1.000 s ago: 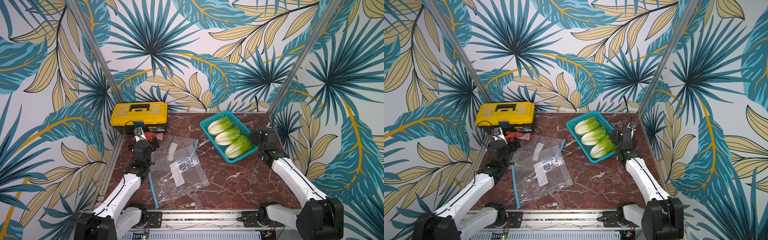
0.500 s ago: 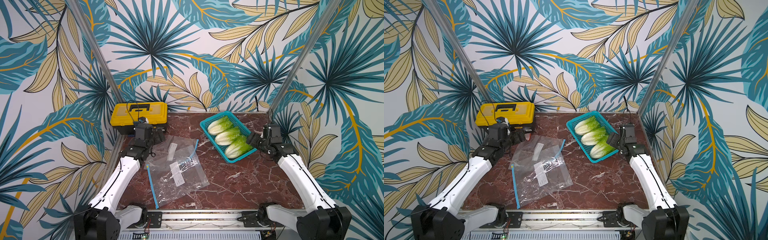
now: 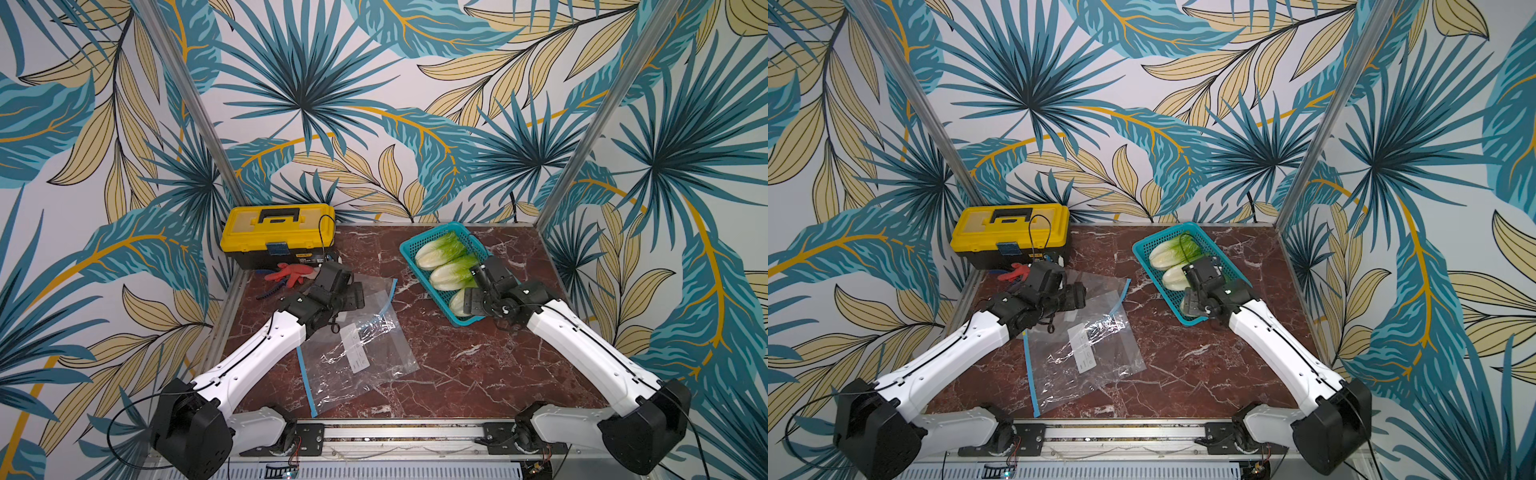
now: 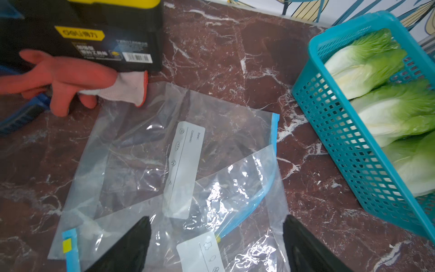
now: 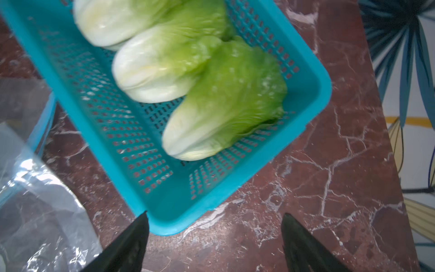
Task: Put the chinese cabbages into a zipper bag and zip it
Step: Pick up the zipper food storage bag at the center of the board.
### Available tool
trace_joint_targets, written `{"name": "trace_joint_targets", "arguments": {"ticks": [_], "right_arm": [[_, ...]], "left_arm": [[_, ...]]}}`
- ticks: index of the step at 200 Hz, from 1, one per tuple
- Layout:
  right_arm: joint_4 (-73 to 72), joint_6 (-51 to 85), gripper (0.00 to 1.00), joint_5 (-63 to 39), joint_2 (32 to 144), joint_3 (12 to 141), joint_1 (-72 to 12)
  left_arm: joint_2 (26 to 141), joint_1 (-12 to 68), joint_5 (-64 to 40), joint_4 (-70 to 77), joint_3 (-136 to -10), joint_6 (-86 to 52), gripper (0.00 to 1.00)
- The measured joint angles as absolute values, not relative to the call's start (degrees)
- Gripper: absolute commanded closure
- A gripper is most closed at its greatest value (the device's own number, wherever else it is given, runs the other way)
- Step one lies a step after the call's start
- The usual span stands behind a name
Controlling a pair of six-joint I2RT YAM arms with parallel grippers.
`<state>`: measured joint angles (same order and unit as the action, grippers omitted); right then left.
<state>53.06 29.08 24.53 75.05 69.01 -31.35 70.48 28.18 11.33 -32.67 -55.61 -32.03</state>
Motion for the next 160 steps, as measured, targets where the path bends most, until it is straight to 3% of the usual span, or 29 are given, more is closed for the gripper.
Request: {"name": "trace_joint_targets", "arguments": {"ticks": [29, 45, 56, 99, 160], "right_arm": [[55.18, 25.69, 0.10, 27.38, 85.19, 79.35, -42.54], [52.82, 23.75, 0.09, 21.23, 91.48, 83.44, -45.39], [50.19, 23.27, 0.08, 15.77, 94.50, 83.94, -45.78], [42.00, 22.39, 0.03, -2.17, 108.73, 90.02, -44.60], [36.14, 22.04, 0.01, -10.28, 119.31, 92.55, -40.45]], "left_arm": [[67.92, 24.58, 9.28, -34.92, -53.47, -34.41, 0.21], [66.13, 22.61, 7.68, -35.44, -51.62, -36.16, 0.29], [65.19, 21.69, 6.66, -35.83, -50.37, -37.41, 0.36], [63.96, 20.82, 2.37, -35.97, -45.95, -42.04, 0.43], [70.91, 20.80, -1.98, -30.85, -40.10, -46.28, 0.48]]}}
